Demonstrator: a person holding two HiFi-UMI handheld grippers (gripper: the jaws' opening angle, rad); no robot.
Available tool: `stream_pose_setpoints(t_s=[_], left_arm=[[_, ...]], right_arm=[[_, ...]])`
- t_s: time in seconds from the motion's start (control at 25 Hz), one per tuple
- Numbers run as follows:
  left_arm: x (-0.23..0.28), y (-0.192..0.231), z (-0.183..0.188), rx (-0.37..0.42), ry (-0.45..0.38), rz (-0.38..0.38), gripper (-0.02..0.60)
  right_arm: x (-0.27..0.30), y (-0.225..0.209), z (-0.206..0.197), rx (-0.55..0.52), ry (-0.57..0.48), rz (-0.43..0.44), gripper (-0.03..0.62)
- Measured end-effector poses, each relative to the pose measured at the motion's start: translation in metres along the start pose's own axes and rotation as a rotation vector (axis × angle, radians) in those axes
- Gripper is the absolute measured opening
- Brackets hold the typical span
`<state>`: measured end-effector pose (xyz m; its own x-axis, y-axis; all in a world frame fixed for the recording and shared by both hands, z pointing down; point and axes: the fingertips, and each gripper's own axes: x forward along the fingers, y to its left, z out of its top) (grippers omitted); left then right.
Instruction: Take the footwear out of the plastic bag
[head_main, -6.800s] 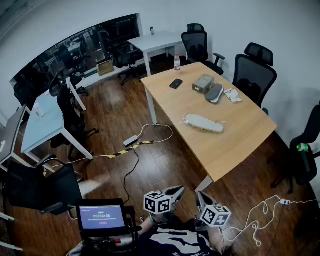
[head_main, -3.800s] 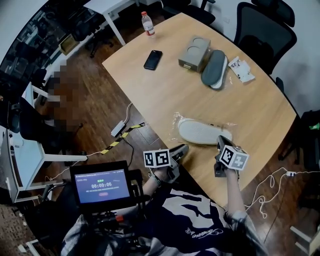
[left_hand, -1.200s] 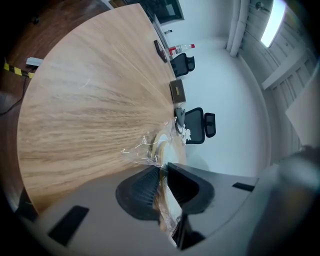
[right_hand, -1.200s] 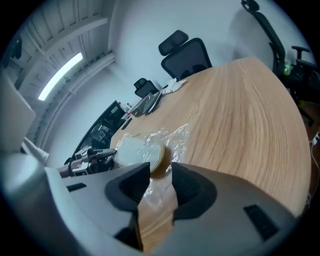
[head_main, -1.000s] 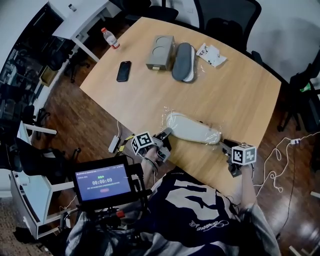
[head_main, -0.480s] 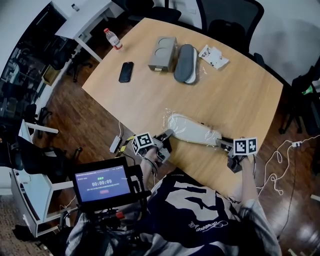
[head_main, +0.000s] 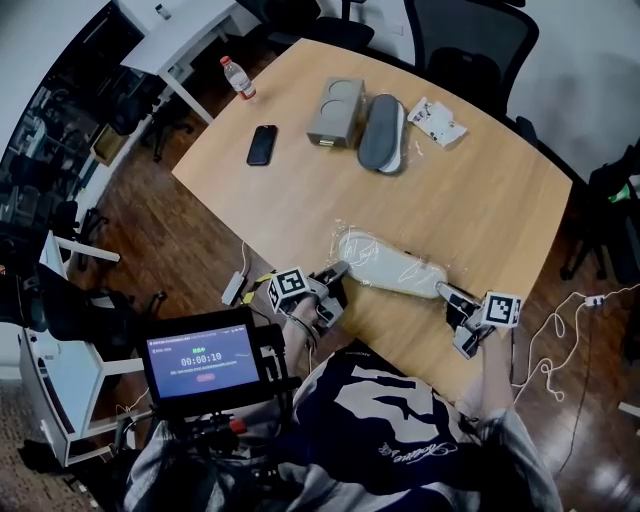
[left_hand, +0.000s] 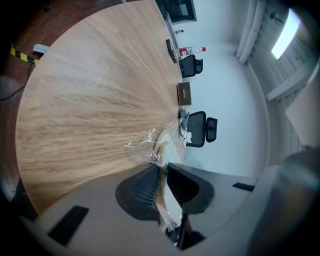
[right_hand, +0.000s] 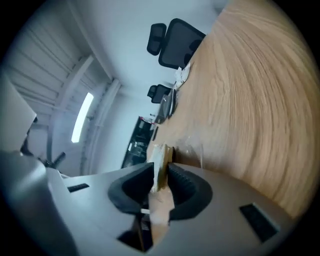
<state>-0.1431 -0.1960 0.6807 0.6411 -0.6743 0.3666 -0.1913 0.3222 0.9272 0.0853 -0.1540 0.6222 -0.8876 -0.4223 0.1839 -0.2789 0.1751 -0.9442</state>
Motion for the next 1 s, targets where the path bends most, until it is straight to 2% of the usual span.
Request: stream_pose_setpoints(t_s=[0.12, 0.16, 0.32, 0.44, 0.48, 0.56, 0.64, 0.72, 0.8, 1.0], left_arm=[[-0.002, -0.001, 0.002, 0.001, 0.000, 0.011, 0.052], [-0.002, -0.001, 0.003, 0.000, -0.001, 0.011, 0.052], [-0.002, -0.003, 0.003, -0.011, -0.011, -0.011, 0.054], [-0.003, -0.004, 0.004, -0.002, -0.028, -0.029, 0.055], [-0.003, -0.007, 0.005, 0.017, -0.034, -0.028, 0.055], [-0.007, -0.013, 0.012, 0.055, -0.054, -0.029, 0.055], [-0.011, -0.018, 0.021, 0.066, -0.080, -0.042, 0.055], [-0.013, -0.022, 0.028, 0.078, -0.090, -0.046, 0.052], [-0.013, -0.025, 0.032, 0.121, -0.087, -0.030, 0.021], [-0.016, -0.028, 0.038, 0.200, -0.117, 0.024, 0.009]], right_arm=[[-0.006, -0.027, -0.013, -0.103, 0.080, -0.223, 0.077], [-0.006, -0.027, -0.011, -0.104, 0.070, -0.238, 0.075], [-0.006, -0.009, 0.001, -0.002, -0.031, -0.165, 0.044], [-0.005, 0.003, 0.004, -0.013, -0.059, -0.112, 0.040], [-0.007, 0.005, 0.006, -0.012, -0.067, -0.109, 0.040], [-0.020, -0.002, 0.008, 0.000, -0.083, -0.154, 0.040], [-0.035, -0.008, 0.009, 0.008, -0.097, -0.181, 0.040], [-0.043, -0.002, 0.010, 0.003, -0.108, -0.135, 0.038], [-0.049, 0.004, 0.008, 0.011, -0.125, -0.109, 0.038], [-0.066, 0.011, 0.007, 0.016, -0.185, -0.127, 0.038]])
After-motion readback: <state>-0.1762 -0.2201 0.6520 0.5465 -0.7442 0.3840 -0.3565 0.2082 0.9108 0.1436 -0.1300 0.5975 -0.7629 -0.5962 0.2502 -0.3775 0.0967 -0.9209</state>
